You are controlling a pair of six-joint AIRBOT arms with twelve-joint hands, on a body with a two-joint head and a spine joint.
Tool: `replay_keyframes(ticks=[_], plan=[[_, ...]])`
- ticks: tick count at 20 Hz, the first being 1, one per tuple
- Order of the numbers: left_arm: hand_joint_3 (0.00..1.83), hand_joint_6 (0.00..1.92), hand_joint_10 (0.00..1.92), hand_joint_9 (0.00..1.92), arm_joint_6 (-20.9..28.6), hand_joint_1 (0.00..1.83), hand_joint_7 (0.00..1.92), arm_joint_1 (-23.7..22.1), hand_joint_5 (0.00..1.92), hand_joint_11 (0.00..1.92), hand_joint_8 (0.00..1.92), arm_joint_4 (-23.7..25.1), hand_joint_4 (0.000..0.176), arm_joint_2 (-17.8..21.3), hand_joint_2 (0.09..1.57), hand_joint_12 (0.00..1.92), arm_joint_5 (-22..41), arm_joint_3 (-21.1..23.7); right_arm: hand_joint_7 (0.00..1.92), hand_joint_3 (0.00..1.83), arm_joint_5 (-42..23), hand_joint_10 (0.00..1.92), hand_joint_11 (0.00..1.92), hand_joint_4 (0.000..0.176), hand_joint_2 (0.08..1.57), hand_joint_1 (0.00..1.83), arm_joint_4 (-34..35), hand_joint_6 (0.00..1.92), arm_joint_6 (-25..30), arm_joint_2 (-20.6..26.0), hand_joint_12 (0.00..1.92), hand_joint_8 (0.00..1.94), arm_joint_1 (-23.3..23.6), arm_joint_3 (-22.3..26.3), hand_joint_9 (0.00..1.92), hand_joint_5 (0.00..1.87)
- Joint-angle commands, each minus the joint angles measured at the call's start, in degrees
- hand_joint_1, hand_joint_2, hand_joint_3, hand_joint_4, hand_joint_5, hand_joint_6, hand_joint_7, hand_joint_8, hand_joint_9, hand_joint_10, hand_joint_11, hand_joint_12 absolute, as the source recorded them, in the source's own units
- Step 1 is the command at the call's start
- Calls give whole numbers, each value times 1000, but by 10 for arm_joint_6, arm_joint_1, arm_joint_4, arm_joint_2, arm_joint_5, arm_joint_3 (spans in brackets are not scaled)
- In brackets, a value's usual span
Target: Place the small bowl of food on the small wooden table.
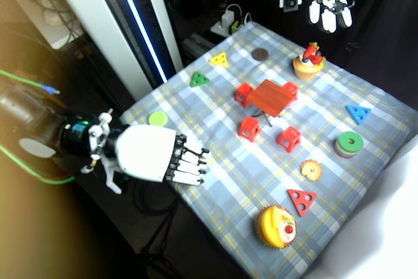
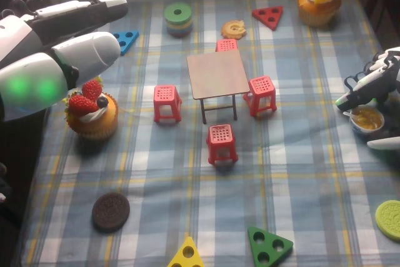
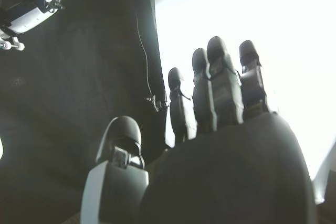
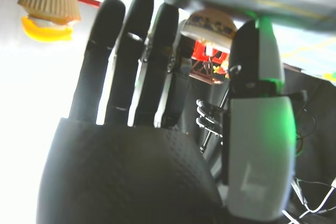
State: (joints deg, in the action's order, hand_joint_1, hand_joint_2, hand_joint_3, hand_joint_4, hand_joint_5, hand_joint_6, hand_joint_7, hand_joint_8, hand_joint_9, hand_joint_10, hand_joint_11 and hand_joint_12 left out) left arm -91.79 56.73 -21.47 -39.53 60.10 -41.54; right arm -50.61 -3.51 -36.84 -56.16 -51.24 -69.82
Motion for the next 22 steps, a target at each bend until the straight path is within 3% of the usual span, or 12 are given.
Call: replay_keyframes(ticks=[1, 2, 3, 4, 6, 7, 8, 11, 16, 17, 19, 22], plan=[[1, 6, 2, 362, 5, 0, 398, -4, 439, 0, 2, 9, 147, -1, 1239, 287, 74, -3, 884, 0, -44, 1322, 627, 0, 989, 1096, 7, 0, 0, 0, 1631, 870, 6, -3, 759, 957], [1, 2, 2, 367, 5, 0, 403, -4, 435, 0, 2, 9, 145, -1, 1246, 258, 74, -3, 841, 0, -44, 1425, 626, 0, 991, 1136, 5, 5, 0, 0, 1720, 1054, 7, -2, 757, 974], [2, 2, 3, 369, 5, 0, 404, -4, 437, 0, 1, 9, 143, -1, 1250, 253, 74, -3, 843, 10, -44, 1363, 618, 0, 1045, 1170, 2, 651, 0, 0, 1725, 1130, 10, -2, 788, 1052], [2, 0, 1, 365, 5, 0, 401, -4, 428, 0, 0, 9, 145, -1, 1249, 254, 74, -3, 876, 8, -44, 1367, 680, 0, 1085, 1164, -1, 891, 0, 0, 1729, 1143, 13, -1, 830, 1003], [0, 2, 0, 369, 5, 0, 402, -4, 443, 0, 0, 9, 134, -1, 1238, 247, 76, -3, 1068, 0, -50, 1076, 677, 0, 1101, 1228, -12, 1016, 0, 0, 1567, 917, 26, 3, 863, 937], [0, 6, 1, 370, 5, 0, 407, -4, 456, 0, 2, 9, 125, -1, 1234, 240, 76, -3, 1087, 0, -56, 1029, 698, 10, 1094, 1229, -17, 1025, 0, 0, 1548, 856, 32, 4, 881, 953], [0, 6, 3, 381, 5, 0, 418, -4, 482, 0, 2, 9, 104, -1, 1234, 268, 77, -3, 1038, 0, -59, 1345, 829, 0, 1095, 1263, -19, 773, 0, 0, 1723, 1120, 35, 5, 923, 1013], [2, 0, 2, 384, 6, 0, 406, -4, 432, 0, 1, 9, 134, 0, 1247, 243, 77, -3, 945, 1, -76, 1350, 765, 0, 1152, 1251, -39, 916, 0, -1, 1698, 1279, 67, 7, 816, 884], [0, 7, 1, 415, 6, 0, 441, -4, 462, 0, 2, 9, 126, -1, 1226, 306, 77, -3, 823, 0, -86, 1461, 620, 0, 1186, 1351, -55, 971, 0, -20, 1482, 1347, 116, -4, 788, 825], [0, 9, 0, 414, 6, 0, 439, -4, 469, 0, 1, 9, 122, -1, 1226, 307, 77, -3, 860, 0, -86, 1340, 650, 0, 1178, 1262, -58, 920, 0, -28, 1517, 1400, 130, -11, 734, 867], [0, 3, 2, 427, 6, 20, 457, -4, 476, 0, 2, 10, 113, 0, 1229, 332, 75, -4, 833, 0, -81, 1679, 833, 0, 1114, 1182, -68, 920, 0, -39, 1868, 1423, 154, -20, 820, 980], [1, 0, 0, 421, 6, 4, 445, -6, 463, 0, 0, 11, 112, -1, 1238, 339, 75, -5, 1023, 0, -68, 1250, 835, 0, 1105, 1229, -90, 883, 0, -57, 1550, 1103, 188, -31, 895, 968]])
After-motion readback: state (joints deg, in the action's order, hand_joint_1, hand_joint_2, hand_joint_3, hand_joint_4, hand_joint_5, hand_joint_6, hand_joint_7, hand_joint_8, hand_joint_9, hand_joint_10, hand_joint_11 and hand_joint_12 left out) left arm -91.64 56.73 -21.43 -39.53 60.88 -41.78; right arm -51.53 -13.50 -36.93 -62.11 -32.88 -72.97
